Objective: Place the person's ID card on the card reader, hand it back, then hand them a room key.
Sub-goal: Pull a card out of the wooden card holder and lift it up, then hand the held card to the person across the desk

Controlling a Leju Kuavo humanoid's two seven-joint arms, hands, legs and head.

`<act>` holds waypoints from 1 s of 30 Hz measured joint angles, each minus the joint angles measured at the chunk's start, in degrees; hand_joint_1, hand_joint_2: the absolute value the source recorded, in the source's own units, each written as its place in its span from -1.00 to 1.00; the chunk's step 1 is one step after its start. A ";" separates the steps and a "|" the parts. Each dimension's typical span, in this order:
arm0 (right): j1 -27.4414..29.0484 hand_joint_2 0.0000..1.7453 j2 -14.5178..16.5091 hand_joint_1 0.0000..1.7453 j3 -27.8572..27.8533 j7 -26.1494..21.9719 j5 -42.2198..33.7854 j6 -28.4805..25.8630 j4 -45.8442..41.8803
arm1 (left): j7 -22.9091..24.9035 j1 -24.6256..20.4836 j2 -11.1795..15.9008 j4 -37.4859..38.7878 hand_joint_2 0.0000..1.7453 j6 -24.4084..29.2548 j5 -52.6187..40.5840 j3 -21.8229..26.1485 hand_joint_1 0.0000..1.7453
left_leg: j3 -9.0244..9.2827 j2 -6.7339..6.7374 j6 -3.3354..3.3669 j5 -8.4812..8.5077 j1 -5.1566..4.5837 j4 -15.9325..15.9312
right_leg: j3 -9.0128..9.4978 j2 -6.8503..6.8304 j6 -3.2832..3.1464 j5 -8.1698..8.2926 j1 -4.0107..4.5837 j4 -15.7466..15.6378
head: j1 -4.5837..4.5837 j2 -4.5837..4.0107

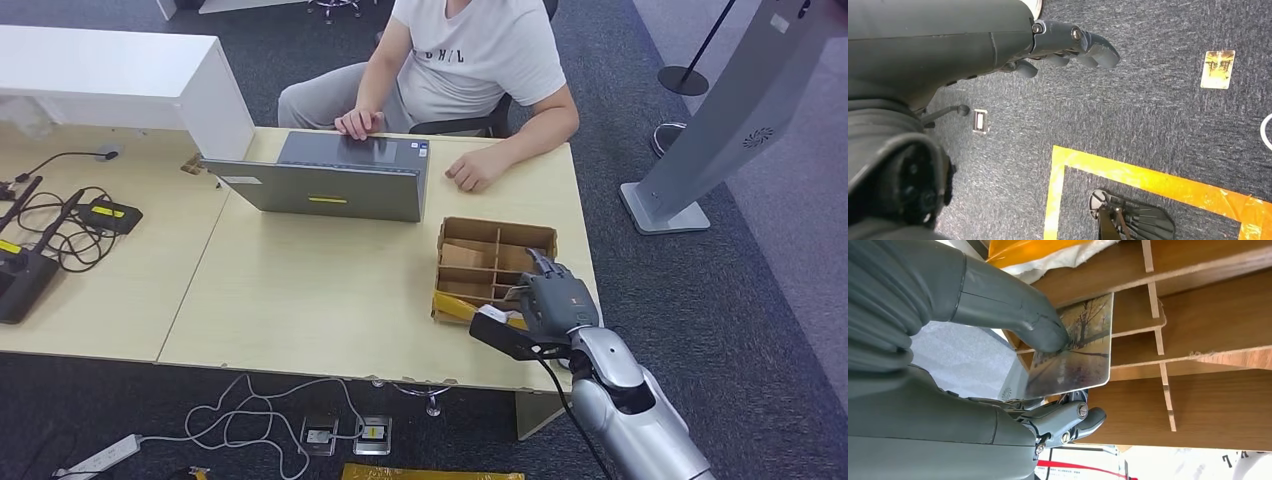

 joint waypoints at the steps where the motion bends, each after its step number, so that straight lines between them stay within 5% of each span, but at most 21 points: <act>1: -0.01 1.00 0.02 1.00 0.00 -0.01 -0.01 0.00 0.00 | 0.00 0.00 0.03 0.00 -1.00 0.00 0.00 0.00 -1.00 | 0.00 0.00 0.00 0.00 0.00 0.00 | 0.00 0.00 0.00 0.00 0.00 0.00 | -0.01 0.00; 21: -0.01 1.00 0.03 1.00 -0.08 0.07 -0.56 -0.46 0.00 | 0.00 0.00 0.10 0.00 -1.00 -0.01 -0.11 -0.15 -1.00 | 0.01 0.00 0.00 0.00 0.00 0.00 | -0.01 0.01 0.00 0.00 0.00 0.00 | 0.00 0.00; 30: -3.19 1.00 -0.29 1.00 -2.06 -1.76 0.93 -4.95 -0.16 | -0.04 0.00 0.09 0.00 -1.00 0.13 -0.09 -0.22 -1.00 | 0.00 0.03 0.00 0.00 -0.01 0.00 | -0.01 0.03 0.01 0.01 -0.01 0.01 | 0.00 0.00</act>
